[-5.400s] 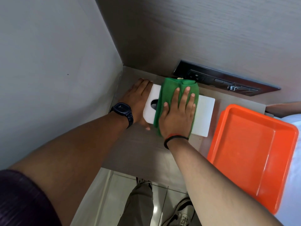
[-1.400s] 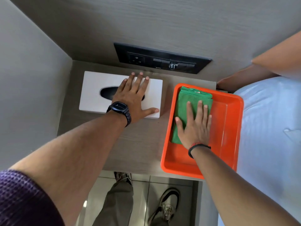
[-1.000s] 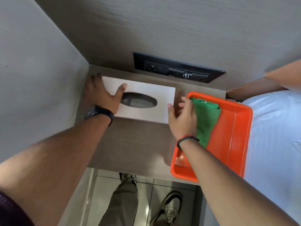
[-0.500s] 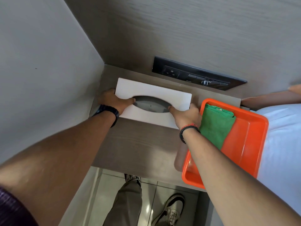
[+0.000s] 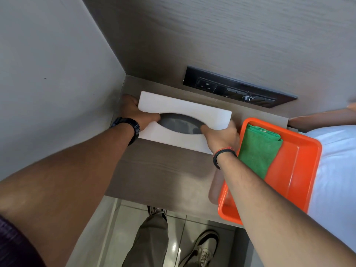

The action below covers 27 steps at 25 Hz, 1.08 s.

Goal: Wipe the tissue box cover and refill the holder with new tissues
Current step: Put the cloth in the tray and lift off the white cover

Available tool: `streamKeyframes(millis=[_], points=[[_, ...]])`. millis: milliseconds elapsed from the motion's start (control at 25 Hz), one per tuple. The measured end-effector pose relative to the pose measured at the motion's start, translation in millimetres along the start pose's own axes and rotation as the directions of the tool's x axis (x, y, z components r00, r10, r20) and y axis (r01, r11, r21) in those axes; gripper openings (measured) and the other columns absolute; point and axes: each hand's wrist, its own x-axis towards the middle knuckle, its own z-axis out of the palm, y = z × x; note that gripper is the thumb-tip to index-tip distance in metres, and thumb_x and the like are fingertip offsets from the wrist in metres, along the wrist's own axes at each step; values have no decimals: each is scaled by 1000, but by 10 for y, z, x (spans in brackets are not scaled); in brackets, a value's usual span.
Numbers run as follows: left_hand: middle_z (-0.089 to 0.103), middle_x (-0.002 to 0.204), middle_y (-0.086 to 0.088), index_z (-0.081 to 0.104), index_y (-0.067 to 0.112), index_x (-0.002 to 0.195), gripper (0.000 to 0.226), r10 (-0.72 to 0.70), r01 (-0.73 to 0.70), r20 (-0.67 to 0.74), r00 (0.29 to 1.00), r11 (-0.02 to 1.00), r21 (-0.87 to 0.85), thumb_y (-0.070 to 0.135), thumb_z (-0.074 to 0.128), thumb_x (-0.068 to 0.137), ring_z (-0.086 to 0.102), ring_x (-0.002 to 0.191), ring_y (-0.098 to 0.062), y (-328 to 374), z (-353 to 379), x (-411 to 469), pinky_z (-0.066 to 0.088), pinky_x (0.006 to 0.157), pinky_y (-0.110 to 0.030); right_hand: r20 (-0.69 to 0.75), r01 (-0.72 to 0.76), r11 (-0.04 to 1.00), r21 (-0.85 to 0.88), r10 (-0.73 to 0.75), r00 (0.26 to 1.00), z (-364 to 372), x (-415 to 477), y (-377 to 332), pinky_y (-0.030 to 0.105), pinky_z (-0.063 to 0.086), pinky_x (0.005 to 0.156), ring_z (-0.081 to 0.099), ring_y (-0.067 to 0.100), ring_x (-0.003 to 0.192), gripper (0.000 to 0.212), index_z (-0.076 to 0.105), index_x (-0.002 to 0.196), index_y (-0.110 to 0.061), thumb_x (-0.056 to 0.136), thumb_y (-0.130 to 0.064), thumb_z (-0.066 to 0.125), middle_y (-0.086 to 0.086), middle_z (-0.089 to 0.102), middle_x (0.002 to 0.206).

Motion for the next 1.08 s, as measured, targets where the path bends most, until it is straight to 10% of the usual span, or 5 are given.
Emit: streamKeyframes(millis=[600, 1080], points=[[48, 88, 15, 38, 26, 101, 67, 135, -135, -96, 986, 991, 4, 38, 85, 54, 47, 74, 0, 66, -213, -421, 37, 51, -20, -135, 91, 995, 30, -86, 987, -274, -342, -57, 36, 47, 71, 56, 34, 91, 68, 50, 109, -21, 51, -53, 65, 7, 50, 102], [51, 92, 6, 39, 29, 99, 59, 63, -40, -99, 993, 975, 220, 36, 82, 59, 52, 81, -19, -952, -221, -920, 39, 58, -26, 142, 51, 991, -121, -34, 989, 13, -881, 854, 37, 51, 82, 61, 35, 103, 74, 52, 120, -20, 58, -56, 69, 13, 59, 114]])
